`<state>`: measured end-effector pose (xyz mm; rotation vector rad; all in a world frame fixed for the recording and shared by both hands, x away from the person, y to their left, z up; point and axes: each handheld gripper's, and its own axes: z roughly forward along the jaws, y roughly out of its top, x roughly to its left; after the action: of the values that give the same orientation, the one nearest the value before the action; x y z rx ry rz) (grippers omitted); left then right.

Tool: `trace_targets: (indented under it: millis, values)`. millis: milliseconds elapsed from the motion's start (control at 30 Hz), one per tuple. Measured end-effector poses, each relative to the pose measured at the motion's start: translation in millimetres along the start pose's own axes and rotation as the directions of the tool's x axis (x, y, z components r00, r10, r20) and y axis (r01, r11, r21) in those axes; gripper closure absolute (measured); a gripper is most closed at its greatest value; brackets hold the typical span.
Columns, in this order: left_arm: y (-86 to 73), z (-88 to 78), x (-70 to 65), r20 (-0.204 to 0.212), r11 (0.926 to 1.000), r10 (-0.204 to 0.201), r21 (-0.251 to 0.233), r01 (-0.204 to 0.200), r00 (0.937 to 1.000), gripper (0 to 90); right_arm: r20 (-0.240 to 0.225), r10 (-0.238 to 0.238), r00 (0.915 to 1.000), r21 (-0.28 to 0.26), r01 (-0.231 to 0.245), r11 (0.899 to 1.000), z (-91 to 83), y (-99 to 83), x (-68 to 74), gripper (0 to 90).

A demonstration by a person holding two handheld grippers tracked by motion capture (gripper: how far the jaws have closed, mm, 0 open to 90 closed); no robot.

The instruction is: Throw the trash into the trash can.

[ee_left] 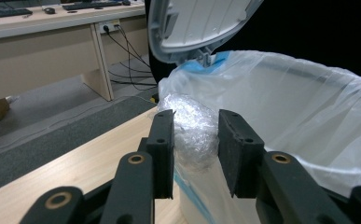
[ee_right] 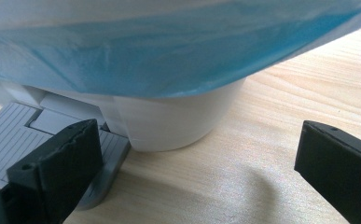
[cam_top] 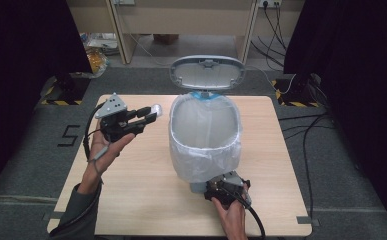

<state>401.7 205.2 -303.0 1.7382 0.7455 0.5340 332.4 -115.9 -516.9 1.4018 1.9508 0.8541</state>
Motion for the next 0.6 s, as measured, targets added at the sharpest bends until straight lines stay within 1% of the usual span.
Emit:
trace_targets:
  millis: [100, 200, 333, 400, 600]
  values:
    - [7.2, 1.9, -5.1, 0.010, 0.9999, 0.011, -0.006, -0.011, 0.9999, 66.9, -0.001, -0.006, 1.0000, -0.003, 0.006, 1.000, 0.4, 0.0, -0.7, 0.9]
    - [12.2, 3.6, -8.2, 0.018, 0.9998, 0.018, -0.010, -0.018, 0.9997, 66.9, 0.000, 0.001, 1.0000, -0.001, -0.001, 1.000, 0.3, 0.0, -0.2, 0.9]
    - [18.7, 10.6, -15.1, 0.043, 0.9997, 0.024, -0.010, -0.023, 0.9988, 66.8, 0.001, 0.002, 1.0000, -0.001, -0.002, 1.000, 0.1, 0.0, 0.1, 0.9]
    - [19.3, 13.7, -17.2, 0.046, 0.9997, 0.025, -0.007, -0.025, 0.9986, 66.8, 0.000, 0.001, 1.0000, 0.000, -0.001, 1.000, 0.0, 0.0, 0.1, 0.9]
    - [21.1, 27.1, -27.9, 0.080, 0.9994, 0.034, 0.004, -0.034, 0.9962, 66.9, -0.003, 0.003, 1.0000, 0.002, -0.003, 1.000, 0.2, 0.0, -0.6, 0.9]
